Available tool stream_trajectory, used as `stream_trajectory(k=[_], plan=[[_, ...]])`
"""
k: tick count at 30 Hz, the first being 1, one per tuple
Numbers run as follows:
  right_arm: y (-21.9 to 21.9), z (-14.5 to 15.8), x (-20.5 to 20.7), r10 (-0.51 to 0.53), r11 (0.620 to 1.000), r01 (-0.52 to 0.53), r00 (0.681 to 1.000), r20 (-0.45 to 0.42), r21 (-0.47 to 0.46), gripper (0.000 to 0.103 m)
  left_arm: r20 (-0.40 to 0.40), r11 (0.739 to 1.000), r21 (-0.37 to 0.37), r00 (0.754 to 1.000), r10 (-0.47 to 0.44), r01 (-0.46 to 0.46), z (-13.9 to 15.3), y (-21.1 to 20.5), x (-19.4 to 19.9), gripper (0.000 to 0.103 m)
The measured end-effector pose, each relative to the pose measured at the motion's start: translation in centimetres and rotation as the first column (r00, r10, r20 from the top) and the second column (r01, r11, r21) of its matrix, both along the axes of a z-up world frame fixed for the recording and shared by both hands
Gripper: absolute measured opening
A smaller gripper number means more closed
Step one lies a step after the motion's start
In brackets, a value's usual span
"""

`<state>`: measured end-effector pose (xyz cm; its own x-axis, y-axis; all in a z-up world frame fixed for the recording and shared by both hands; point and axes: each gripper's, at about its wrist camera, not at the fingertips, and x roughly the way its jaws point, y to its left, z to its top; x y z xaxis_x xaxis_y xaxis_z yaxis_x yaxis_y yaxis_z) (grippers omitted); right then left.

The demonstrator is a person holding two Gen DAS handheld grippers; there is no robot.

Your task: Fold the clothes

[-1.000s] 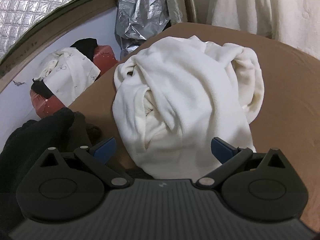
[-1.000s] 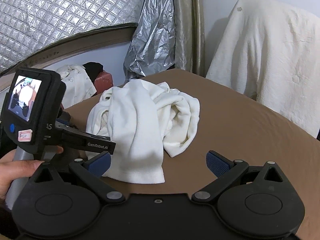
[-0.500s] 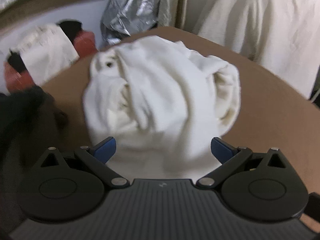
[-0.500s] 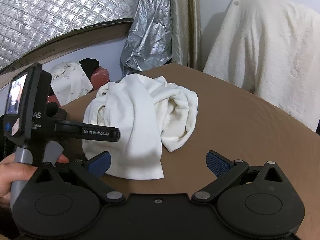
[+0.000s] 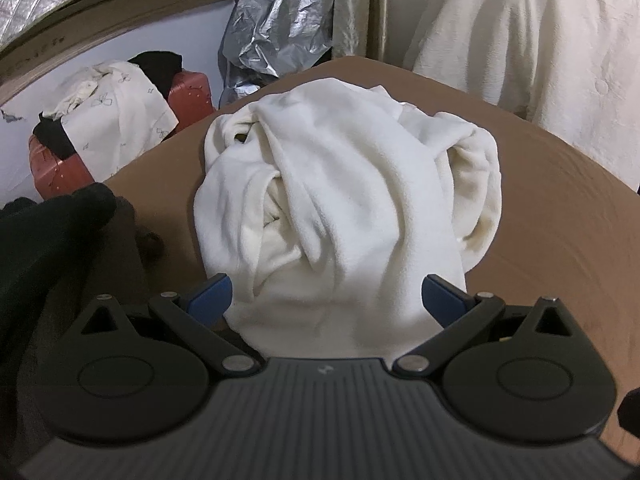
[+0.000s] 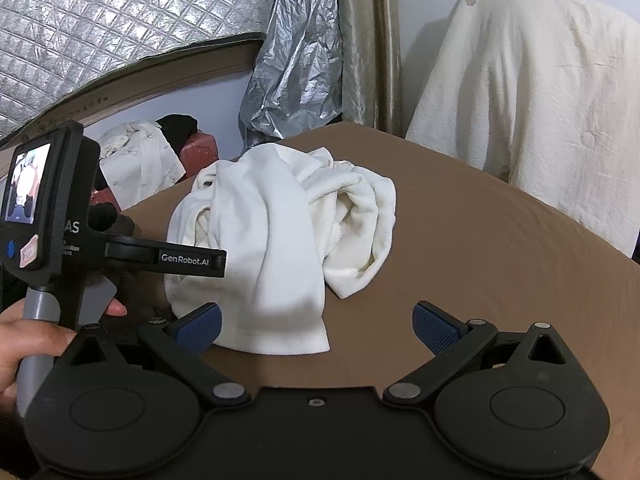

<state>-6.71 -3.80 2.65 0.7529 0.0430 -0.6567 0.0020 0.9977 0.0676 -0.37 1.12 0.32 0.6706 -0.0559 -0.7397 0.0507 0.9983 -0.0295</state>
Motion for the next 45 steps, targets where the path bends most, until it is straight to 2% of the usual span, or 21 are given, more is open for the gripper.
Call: stream_trajectory(k=[11, 28, 32, 35, 39, 41, 43, 45], plan=[[0.0, 0.1, 0.0, -0.007, 1.0, 0.006, 1.0, -0.009, -0.005, 0.103, 0.005, 0.999, 0.04, 1.0, -0.016, 0.016, -0.1, -0.7, 0.0, 0.103], [-0.3, -0.2, -0.1, -0.013, 1.0, 0.013, 1.0, -0.017, 0.008, 0.103, -0.007, 0.998, 0.051, 1.0, -0.022, 0.022, -0.4, -1.0, 0.0, 0.103], [-0.8, -0.5, 0.1, -0.027, 0.998, 0.03, 0.999, -0.042, 0.061, 0.103, -0.005, 0.997, 0.071, 1.0, -0.023, 0.023, -0.4, -1.3, 0.0, 0.103], [-1.4, -0.8, 0.2, -0.029, 0.991, 0.035, 0.999, -0.044, 0.128, 0.103, 0.012, 0.996, 0.088, 1.0, 0.011, -0.012, -0.3, -1.2, -0.1, 0.103], [-2.6, -1.7, 0.6, -0.046, 0.973, 0.055, 0.998, -0.048, 0.224, 0.103, 0.149, 0.968, 0.208, 0.982, 0.113, -0.142, 1.1, -0.9, -1.0, 0.103], [-3.4, -2.7, 1.0, -0.062, 0.958, 0.078, 0.996, -0.065, 0.276, 0.103, 0.161, 0.972, 0.176, 0.979, 0.128, -0.156, 1.4, 0.0, -1.0, 0.103], [-3.9, -4.0, 1.2, -0.053, 0.944, 0.079, 0.995, -0.087, 0.321, 0.103, 0.125, 0.98, 0.128, 0.983, 0.134, -0.15, 1.1, 1.0, -0.5, 0.103], [-3.8, -5.2, 1.9, 0.005, 0.956, 0.029, 0.993, -0.116, 0.291, 0.103, 0.081, 0.984, 0.112, 0.988, 0.132, -0.14, 0.3, 1.4, 0.5, 0.103]])
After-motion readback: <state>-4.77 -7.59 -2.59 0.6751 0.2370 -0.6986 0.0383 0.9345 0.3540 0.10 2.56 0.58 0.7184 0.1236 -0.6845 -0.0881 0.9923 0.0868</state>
